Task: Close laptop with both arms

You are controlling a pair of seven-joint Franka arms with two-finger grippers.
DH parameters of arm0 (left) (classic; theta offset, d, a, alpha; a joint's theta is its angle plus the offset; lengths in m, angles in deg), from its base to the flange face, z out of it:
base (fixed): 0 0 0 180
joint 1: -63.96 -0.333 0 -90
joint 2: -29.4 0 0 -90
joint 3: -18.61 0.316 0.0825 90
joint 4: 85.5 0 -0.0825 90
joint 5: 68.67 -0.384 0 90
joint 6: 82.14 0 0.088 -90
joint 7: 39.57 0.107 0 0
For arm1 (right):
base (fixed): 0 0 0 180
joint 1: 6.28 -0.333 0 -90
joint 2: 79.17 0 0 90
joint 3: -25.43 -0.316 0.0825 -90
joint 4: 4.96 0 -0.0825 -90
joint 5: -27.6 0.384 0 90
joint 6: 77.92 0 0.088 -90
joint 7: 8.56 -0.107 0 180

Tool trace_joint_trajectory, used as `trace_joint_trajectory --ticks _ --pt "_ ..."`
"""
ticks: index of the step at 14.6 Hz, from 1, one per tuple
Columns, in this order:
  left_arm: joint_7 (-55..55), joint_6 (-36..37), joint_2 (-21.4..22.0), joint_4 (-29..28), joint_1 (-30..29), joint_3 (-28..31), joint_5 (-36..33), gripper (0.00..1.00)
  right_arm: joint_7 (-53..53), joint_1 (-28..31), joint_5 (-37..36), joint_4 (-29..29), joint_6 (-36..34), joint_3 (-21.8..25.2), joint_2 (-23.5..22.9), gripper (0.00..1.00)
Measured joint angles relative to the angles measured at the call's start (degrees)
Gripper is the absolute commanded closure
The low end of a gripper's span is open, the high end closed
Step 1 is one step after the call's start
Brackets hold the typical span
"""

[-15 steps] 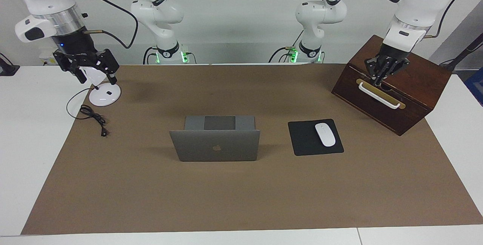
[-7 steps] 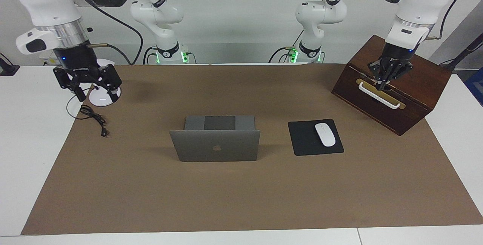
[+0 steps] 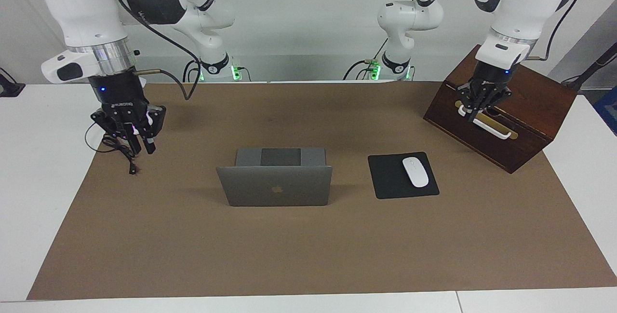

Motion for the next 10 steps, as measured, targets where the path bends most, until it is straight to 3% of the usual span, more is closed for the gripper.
trace_joint_trajectory --ticks 3,6,10 --pt "0.0 -7.0 1.4 -4.4 4.0 -0.2 3.7 1.0 -1.0 -3.8 0.0 2.5 1.3 2.3 -3.3 1.0" --pt "-0.1 -18.8 4.6 -13.9 8.0 -0.2 5.2 1.0 -4.6 -9.8 0.0 5.7 1.3 6.7 -6.4 1.0" --pt "-0.2 -28.8 8.6 -23.5 12.4 -0.2 6.0 1.0 -8.5 -18.5 2.3 6.8 1.2 12.5 -9.3 1.0"
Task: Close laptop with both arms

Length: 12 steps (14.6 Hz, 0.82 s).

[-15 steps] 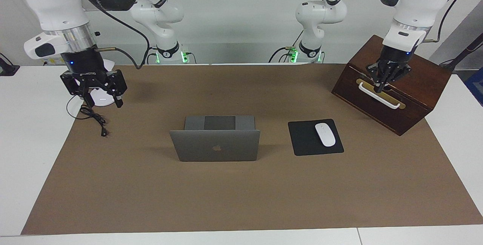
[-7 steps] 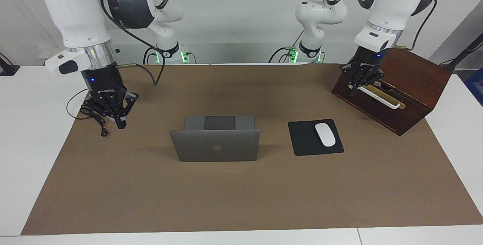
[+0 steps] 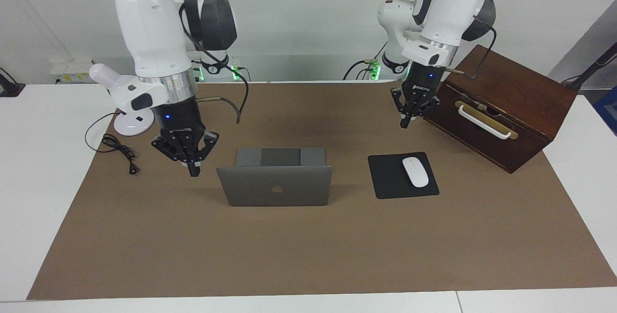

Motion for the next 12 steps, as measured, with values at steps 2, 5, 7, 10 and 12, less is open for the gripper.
trace_joint_trajectory --ticks 2,5,7,10,12 --pt "0.0 -4.6 1.0 -3.1 2.1 0.0 0.0 1.0 0.0 -5.1 2.7 0.1 -0.2 4.9 -1.7 1.0" --pt "-0.1 -12.3 1.3 -7.3 5.6 0.0 0.1 1.0 -0.4 -8.5 4.9 0.4 -1.8 6.9 -4.1 1.0" --pt "-0.2 -17.9 1.3 -10.2 7.8 0.0 0.1 1.0 -2.6 -10.2 6.4 1.5 -2.2 8.0 -5.9 1.0" --pt "-0.6 -24.5 0.9 -14.1 10.8 0.1 0.1 1.0 -4.4 -12.6 8.8 3.1 -3.2 10.1 -8.2 1.0" --pt "-0.8 -29.0 0.0 -16.1 12.7 0.1 0.1 1.0 -4.5 -14.6 9.6 3.6 -4.2 12.1 -9.2 1.0"
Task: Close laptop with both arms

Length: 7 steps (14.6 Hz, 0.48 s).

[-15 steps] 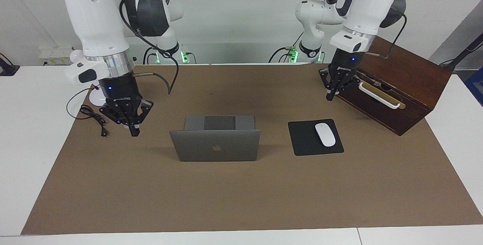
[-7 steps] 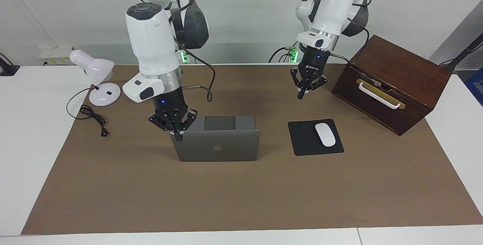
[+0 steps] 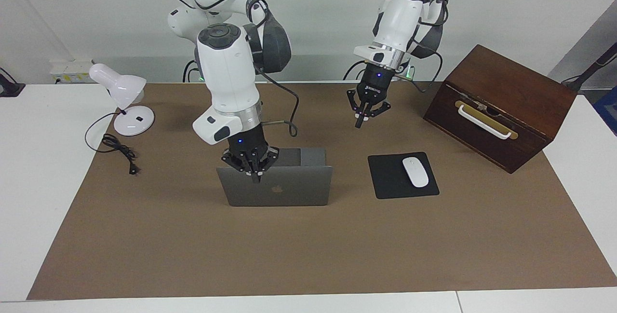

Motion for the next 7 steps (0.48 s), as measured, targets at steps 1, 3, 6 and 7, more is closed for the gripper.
trace_joint_trajectory --ticks 1,3,6,7 --pt "0.0 -2.4 -0.9 -0.9 1.1 0.0 0.0 1.0 0.0 -0.9 0.4 0.1 -0.7 0.9 -0.5 1.0" --pt "-0.3 -6.3 -3.5 -2.1 3.6 0.0 0.0 1.0 0.0 -2.2 0.5 0.1 -1.0 1.8 -1.6 1.0" --pt "-0.5 -12.3 -8.3 -2.3 6.2 0.0 0.0 1.0 -0.1 -4.3 1.0 0.2 -2.8 4.1 -2.8 1.0" --pt "-0.5 -13.9 -9.6 -2.3 6.8 0.0 0.0 1.0 -0.1 -4.7 1.5 0.2 -3.2 4.6 -3.1 1.0"
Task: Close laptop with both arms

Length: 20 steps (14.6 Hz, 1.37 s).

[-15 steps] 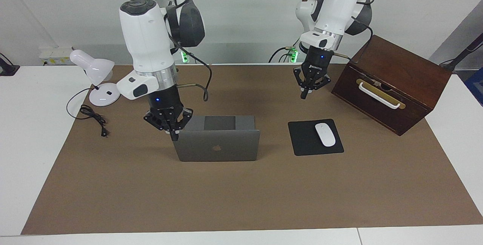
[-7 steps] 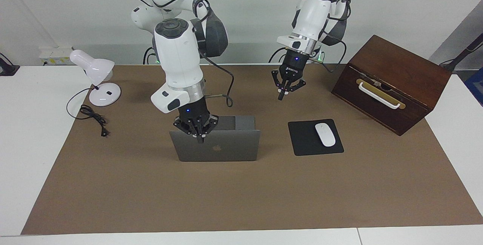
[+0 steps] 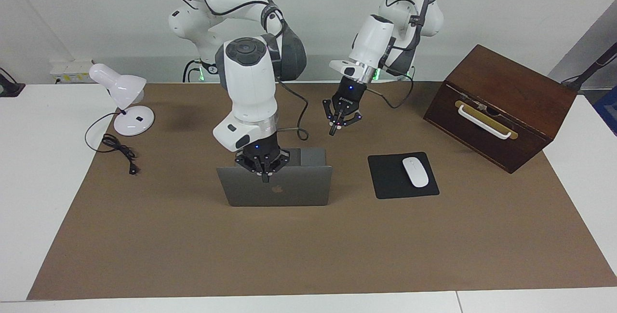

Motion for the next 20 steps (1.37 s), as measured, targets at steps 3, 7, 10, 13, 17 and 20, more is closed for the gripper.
trace_joint_trajectory --ticks 3,7,10,13,17,20 --pt "0.0 -2.6 -2.6 0.0 0.6 0.0 0.0 1.0 0.0 -0.1 0.3 0.0 -1.1 0.4 -0.2 1.0" --pt "0.0 -6.1 -5.3 0.0 0.6 0.1 0.0 1.0 0.0 -0.1 1.6 0.0 -3.0 0.5 -0.2 1.0" --pt "0.1 -9.8 -9.1 0.0 0.7 0.1 0.0 1.0 0.0 -0.1 2.3 0.1 -4.8 0.6 -0.2 1.0" --pt "0.1 -12.6 -12.1 0.1 0.8 0.1 0.0 1.0 0.0 -0.1 2.4 0.1 -5.7 0.7 -0.2 1.0" --pt "0.3 -15.6 -15.3 0.3 1.0 0.1 0.0 1.0 0.0 0.0 3.9 0.1 -6.8 0.8 -0.2 1.0" --pt "0.8 -16.8 -16.7 0.3 1.7 0.1 0.0 1.0 0.0 0.0 3.9 0.1 -6.8 0.8 -0.2 1.0"
